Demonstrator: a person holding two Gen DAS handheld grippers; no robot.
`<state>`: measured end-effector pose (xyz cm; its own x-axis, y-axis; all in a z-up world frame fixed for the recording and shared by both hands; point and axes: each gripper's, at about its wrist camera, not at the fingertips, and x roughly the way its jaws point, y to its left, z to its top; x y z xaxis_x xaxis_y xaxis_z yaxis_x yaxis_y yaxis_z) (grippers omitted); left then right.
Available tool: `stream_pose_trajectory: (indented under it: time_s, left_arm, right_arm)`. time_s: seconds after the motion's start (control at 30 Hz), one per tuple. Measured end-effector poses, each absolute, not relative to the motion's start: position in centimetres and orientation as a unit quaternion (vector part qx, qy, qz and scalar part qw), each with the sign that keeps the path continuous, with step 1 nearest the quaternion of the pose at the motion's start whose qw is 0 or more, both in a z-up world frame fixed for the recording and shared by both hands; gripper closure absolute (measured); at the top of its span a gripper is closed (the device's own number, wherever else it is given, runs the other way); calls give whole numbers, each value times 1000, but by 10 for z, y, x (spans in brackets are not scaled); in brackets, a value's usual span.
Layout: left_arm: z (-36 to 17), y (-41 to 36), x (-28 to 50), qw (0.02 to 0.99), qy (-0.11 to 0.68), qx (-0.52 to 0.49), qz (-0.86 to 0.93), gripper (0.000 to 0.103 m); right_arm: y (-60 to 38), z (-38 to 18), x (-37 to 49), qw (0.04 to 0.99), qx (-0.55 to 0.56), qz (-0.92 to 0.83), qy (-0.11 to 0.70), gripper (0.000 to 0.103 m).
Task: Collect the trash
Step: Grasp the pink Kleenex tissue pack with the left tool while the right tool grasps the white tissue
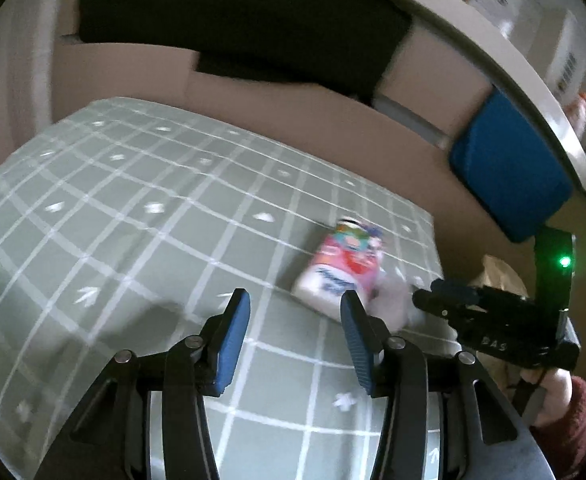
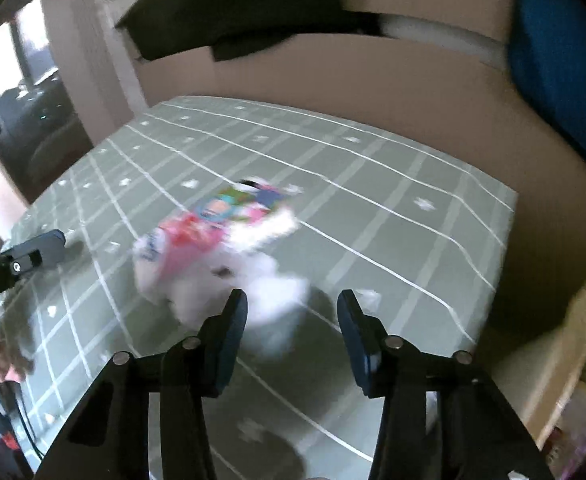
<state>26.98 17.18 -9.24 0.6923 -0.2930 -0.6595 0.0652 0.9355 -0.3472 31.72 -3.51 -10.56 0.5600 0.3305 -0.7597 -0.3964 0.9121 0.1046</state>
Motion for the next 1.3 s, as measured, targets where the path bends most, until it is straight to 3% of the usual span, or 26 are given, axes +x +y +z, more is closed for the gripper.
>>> stream_pose_trajectory:
  time_s: [0.47, 0.6, 0.67, 0.83, 1.3]
  left_arm:
    - [-112, 99, 361, 887, 447, -20, -112, 48]
    - [-120, 105, 374, 878, 465, -53, -102, 45]
    - [-121, 114, 375, 877, 466, -79, -91, 48]
    - [-121, 149, 346, 882, 452, -128, -39, 55]
    - [-124, 194, 240, 890, 421, -172, 27, 55]
  right_arm:
    - [-101, -79, 296, 914, 19, 169, 368, 54]
    - [-101, -83, 295, 913, 20, 168, 372, 54]
    - [-100, -85, 294, 911, 18, 171, 374, 54]
    - [-83, -88, 288, 905, 3, 199, 377, 50]
    - [15, -108, 297, 874, -88, 284, 384, 48]
